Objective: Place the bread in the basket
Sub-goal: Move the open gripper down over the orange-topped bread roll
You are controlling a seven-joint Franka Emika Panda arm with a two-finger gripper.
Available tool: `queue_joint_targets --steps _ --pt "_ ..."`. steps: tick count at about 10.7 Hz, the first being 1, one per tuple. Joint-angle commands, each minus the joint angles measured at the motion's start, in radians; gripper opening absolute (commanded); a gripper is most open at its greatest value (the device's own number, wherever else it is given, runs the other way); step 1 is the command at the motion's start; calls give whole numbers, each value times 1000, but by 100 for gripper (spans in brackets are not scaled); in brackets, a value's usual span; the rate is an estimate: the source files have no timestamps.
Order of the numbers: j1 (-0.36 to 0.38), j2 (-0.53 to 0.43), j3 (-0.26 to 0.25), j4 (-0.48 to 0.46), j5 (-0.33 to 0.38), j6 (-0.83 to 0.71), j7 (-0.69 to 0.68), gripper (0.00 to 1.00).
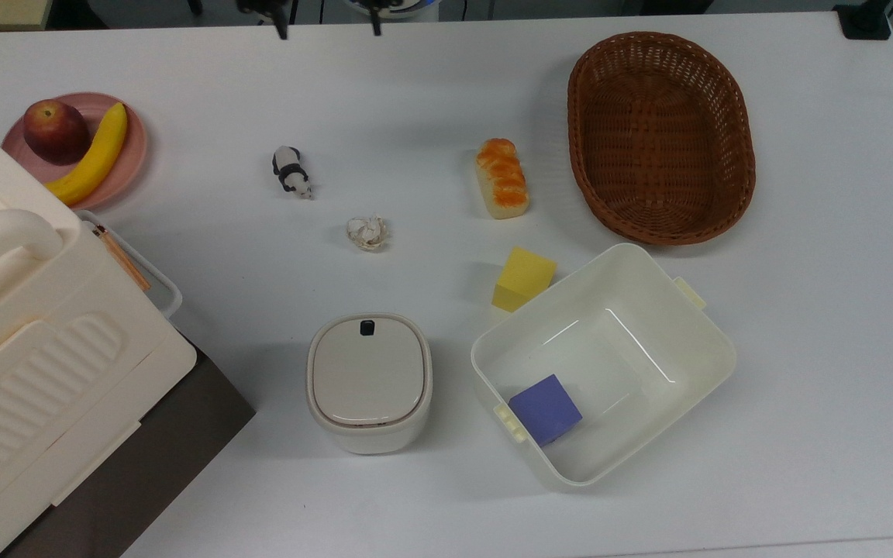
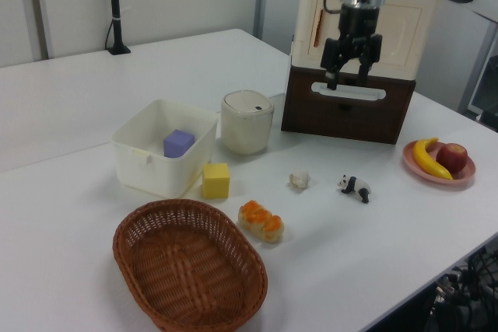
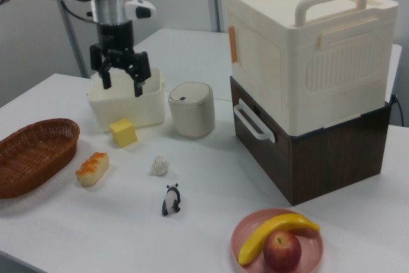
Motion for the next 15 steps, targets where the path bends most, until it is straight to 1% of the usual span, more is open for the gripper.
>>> queue_joint_targets --steps 1,2,3,6,7,9,12,13,14,15 --pt "112 -7 -1 -106 9 58 67 100" --pt "145 7 -1 -136 18 84 79 100" --pt "189 40 -1 -162 21 125 107 100" --pt "296 146 -1 -275 37 341 206 100" --pt "329 184 -1 -298 38 399 239 100" --pt "347 247 -1 -300 38 441 254 100" --pt "370 310 -1 -298 37 477 291 100" --pt "372 312 -1 -300 37 477 293 92" --pt "370 310 -1 -298 37 475 276 64" --pt "360 304 -1 -295 37 472 255 33"
